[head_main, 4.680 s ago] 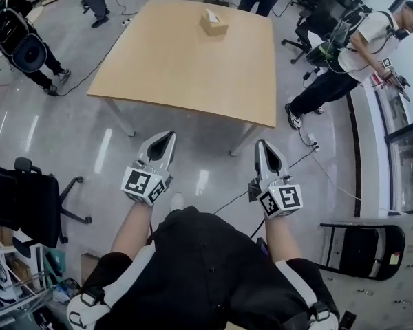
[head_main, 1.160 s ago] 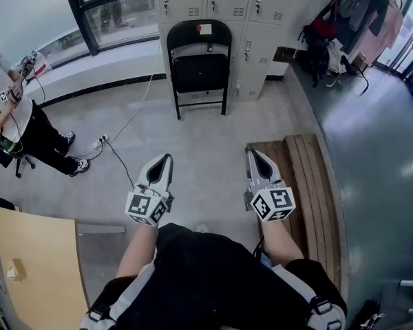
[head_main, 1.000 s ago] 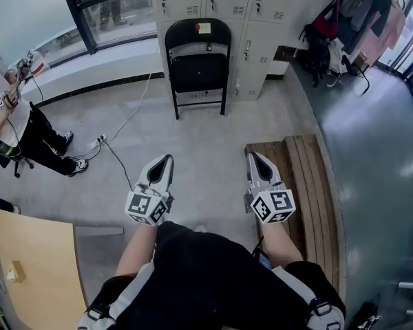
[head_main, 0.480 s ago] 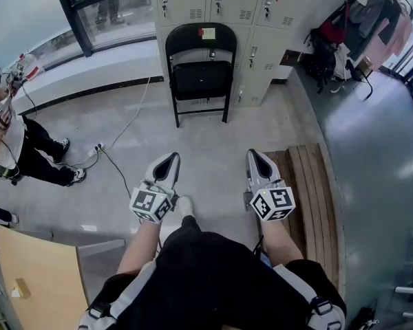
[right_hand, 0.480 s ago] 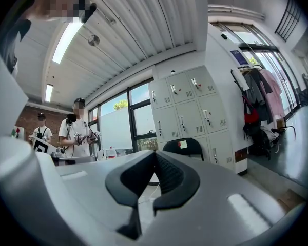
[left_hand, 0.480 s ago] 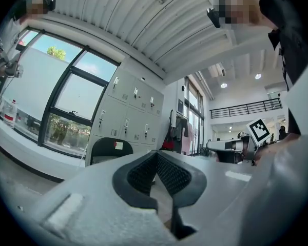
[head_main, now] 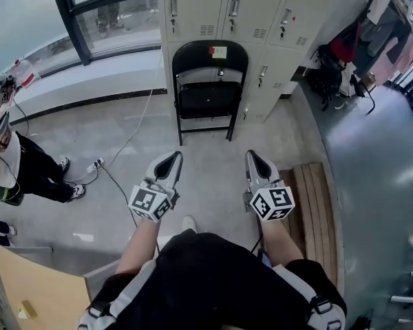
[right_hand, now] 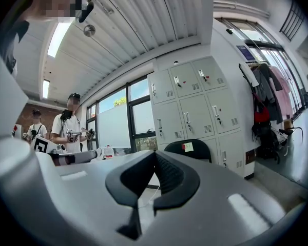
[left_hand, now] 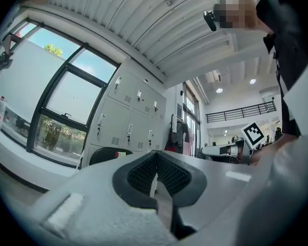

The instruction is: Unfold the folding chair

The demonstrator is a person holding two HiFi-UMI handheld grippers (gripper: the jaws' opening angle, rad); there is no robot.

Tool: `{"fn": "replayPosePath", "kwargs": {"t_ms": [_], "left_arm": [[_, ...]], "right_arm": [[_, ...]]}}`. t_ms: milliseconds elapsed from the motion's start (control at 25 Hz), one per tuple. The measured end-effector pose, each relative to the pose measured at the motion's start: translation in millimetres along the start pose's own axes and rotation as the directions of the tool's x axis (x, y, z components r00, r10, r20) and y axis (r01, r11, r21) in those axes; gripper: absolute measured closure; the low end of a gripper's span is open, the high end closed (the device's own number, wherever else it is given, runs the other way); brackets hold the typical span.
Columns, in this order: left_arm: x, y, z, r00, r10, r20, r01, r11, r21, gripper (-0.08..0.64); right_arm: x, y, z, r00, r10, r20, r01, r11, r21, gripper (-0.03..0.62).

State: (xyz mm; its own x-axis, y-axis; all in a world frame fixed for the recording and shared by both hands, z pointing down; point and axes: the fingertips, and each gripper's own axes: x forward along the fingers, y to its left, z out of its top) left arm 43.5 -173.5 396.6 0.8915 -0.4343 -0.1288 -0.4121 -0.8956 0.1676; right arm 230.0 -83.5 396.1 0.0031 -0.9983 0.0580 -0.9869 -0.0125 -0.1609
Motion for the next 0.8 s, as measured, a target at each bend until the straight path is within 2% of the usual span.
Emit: {"fn": "replayPosePath", "kwargs": {"t_ms": [280,520,800], "left_arm": [[30,57,9,0.999,-0.029,0.019,0.028,1.000,0.011,0.560],[51,90,2,1.000,0.003,-0.003,-0.003,1.000,0.009,0.549],[88,132,-9,0.998,0.058,-0.021,-0.057,0.998,0.020,0.549]], "right_arm": [[80,6,0,1.000,0.024,-0.016,-0.025,1.000,-0.006,0.588],[125,2,-10,0.997,0.052,-0.061,-0.052,0.999,-0.001,0.588],[191,-22,-15,0.992,0.100,-0.080,-0.099,0.995,0.012,0.588]]}}
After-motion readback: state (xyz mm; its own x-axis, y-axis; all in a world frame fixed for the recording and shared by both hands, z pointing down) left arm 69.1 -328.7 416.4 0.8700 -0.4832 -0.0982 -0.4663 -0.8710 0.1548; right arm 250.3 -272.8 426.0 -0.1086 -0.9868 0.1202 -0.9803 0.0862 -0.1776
